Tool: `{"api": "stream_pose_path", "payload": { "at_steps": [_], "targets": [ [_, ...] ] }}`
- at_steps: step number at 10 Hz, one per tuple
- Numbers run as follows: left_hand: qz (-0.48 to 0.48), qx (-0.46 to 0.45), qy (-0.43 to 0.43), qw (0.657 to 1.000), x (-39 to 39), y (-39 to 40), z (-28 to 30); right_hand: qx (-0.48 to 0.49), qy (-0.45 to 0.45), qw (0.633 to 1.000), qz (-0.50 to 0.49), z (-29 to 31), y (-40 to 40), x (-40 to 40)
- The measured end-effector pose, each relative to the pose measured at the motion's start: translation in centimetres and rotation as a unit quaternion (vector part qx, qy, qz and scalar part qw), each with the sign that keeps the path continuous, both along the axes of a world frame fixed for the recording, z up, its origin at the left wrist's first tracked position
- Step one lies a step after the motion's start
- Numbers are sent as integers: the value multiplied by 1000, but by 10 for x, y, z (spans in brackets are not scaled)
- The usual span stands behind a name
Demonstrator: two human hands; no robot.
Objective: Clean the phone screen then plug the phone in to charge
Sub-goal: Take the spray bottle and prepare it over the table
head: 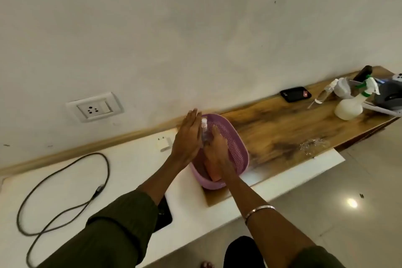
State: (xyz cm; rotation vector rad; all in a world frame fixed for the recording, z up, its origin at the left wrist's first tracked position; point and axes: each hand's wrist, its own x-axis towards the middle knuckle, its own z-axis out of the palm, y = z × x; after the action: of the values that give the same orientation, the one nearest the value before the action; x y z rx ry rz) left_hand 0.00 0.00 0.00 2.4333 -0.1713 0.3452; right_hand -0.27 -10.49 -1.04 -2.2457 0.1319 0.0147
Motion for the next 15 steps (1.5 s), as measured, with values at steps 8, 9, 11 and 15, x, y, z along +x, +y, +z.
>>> {"api": "stream_pose_path", "payload": {
  "at_steps": [8, 9, 11, 15],
  "targets": [
    [-1, -239, -30, 971, 0, -10, 84, 20, -115, 991, 68, 64, -6, 4],
    [-11, -264, -48, 963, -17, -1, 108, 8, -143, 986, 89, 88, -2, -8],
    [-12, -267, -75, 961, -72, 37, 150, 23, -180, 971, 154, 124, 27, -55],
    [140, -289, -78, 944, -197, 109, 132, 92, -142, 958, 231, 99, 117, -171]
  ]
}}
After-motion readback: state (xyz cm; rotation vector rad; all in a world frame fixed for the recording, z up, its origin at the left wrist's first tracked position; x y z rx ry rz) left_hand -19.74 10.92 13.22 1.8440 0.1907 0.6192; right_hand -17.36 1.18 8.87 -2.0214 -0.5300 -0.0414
